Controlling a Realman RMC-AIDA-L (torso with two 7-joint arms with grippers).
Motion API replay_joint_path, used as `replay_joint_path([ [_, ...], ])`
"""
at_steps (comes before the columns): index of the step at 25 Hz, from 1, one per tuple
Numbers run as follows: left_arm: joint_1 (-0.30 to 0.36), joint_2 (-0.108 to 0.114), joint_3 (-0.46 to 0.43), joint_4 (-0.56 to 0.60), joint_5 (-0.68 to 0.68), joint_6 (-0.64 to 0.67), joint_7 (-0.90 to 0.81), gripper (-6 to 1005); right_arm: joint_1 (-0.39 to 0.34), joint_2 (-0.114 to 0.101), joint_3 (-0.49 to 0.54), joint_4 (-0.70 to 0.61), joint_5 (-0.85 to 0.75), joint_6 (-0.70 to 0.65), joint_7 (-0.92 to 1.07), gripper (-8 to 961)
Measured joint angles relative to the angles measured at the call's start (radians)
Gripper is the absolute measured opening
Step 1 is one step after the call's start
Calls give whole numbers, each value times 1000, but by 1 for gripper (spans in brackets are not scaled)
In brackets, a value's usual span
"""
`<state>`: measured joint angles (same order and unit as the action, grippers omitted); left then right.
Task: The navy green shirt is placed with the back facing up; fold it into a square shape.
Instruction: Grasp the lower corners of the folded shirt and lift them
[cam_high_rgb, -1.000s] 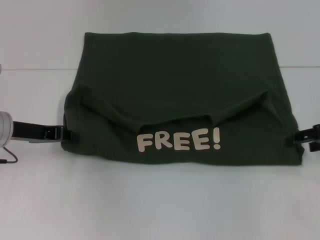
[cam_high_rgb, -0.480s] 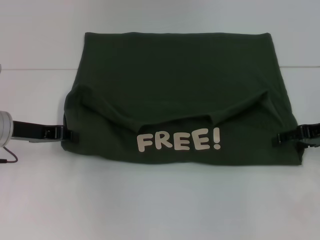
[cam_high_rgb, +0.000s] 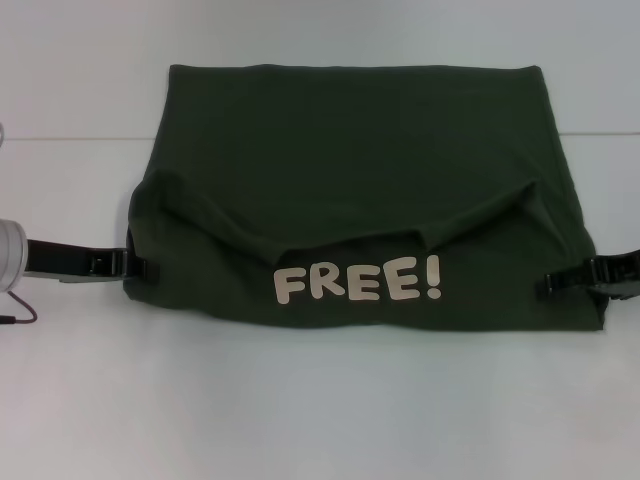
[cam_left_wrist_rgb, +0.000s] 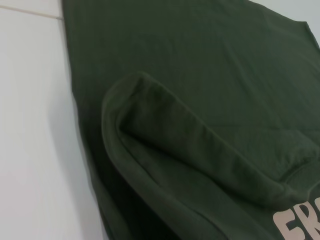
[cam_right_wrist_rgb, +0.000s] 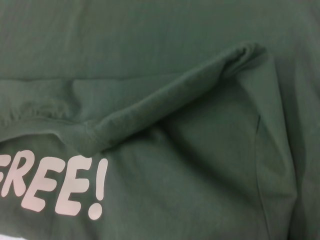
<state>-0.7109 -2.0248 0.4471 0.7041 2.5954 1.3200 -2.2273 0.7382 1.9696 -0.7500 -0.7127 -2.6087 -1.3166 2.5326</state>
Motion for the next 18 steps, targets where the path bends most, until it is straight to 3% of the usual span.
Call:
replay_joint_path([
  [18, -4, 2, -1, 0, 0, 1, 0, 75, 7, 12, -7, 15, -2, 3, 0, 740],
])
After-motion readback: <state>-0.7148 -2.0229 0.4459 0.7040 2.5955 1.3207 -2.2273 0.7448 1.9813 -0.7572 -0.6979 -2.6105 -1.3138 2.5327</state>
